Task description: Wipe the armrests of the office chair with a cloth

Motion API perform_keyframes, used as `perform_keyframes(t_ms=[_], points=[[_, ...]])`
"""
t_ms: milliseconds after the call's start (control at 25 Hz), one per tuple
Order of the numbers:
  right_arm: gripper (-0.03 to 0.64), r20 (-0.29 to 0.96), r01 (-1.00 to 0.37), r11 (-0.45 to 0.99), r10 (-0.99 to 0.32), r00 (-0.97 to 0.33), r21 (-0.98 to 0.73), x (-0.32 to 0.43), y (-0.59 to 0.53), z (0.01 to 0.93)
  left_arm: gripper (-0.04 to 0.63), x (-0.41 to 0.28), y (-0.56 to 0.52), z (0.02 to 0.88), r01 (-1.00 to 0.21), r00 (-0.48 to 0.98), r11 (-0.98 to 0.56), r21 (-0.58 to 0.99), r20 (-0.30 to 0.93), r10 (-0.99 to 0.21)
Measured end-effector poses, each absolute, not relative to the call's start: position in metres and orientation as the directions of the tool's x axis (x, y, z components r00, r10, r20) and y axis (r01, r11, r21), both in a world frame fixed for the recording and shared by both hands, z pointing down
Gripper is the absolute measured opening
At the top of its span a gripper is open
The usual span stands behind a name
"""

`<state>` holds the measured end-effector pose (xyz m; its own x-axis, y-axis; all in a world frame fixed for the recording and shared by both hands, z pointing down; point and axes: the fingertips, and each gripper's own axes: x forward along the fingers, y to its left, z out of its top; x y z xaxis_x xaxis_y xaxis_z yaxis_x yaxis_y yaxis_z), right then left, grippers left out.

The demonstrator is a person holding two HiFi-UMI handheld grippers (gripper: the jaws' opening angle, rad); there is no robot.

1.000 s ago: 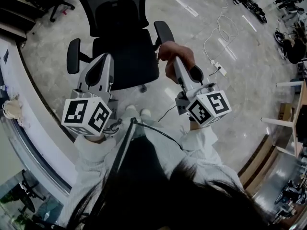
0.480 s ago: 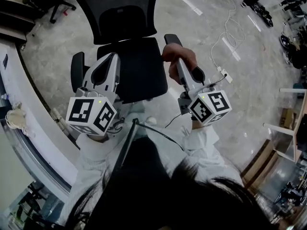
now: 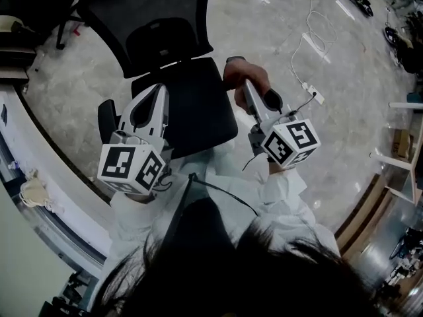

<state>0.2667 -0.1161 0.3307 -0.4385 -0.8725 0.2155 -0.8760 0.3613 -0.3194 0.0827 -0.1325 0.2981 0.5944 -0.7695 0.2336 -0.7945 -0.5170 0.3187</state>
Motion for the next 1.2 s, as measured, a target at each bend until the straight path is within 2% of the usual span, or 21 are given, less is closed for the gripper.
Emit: perform_keyframes(t_ms=[320, 560, 720, 840, 1000, 1200], points=[[0.046, 0.285, -0.89, 0.351, -0.857, -0.431, -0.291, 0.317, -0.142, 0.35, 0.003, 0.117, -0.153, 0.296, -0.796, 0.588, -0.5, 0.34, 0.244, -0.771], [0.046, 0.394, -0.892, 0.369, -0.803, -0.447, -0.261, 0.349, -0.196, 0.413, 0.003, 0.133, -0.172, 0.326, -0.805, 0.571, -0.468, 0.363, 0.263, -0.778], [0.046, 0.463, -0.879, 0.427, -0.748, -0.475, -0.211, 0.36, -0.233, 0.455, 0.003, 0.143, -0.163, 0.341, -0.82, 0.553, -0.441, 0.365, 0.304, -0.776], [0.046, 0.524, -0.856, 0.508, -0.706, -0.477, -0.095, 0.36, -0.262, 0.486, 0.003, 0.145, -0.154, 0.351, -0.838, 0.525, -0.405, 0.366, 0.338, -0.781], [0.046, 0.679, -0.767, 0.641, -0.564, -0.47, 0.001, 0.343, -0.276, 0.549, 0.003, 0.135, -0.151, 0.368, -0.861, 0.481, -0.35, 0.369, 0.368, -0.796], [0.046, 0.825, -0.681, 0.724, -0.316, -0.469, -0.11, 0.329, -0.233, 0.624, 0.003, 0.13, -0.147, 0.377, -0.874, 0.451, -0.31, 0.375, 0.385, -0.805]])
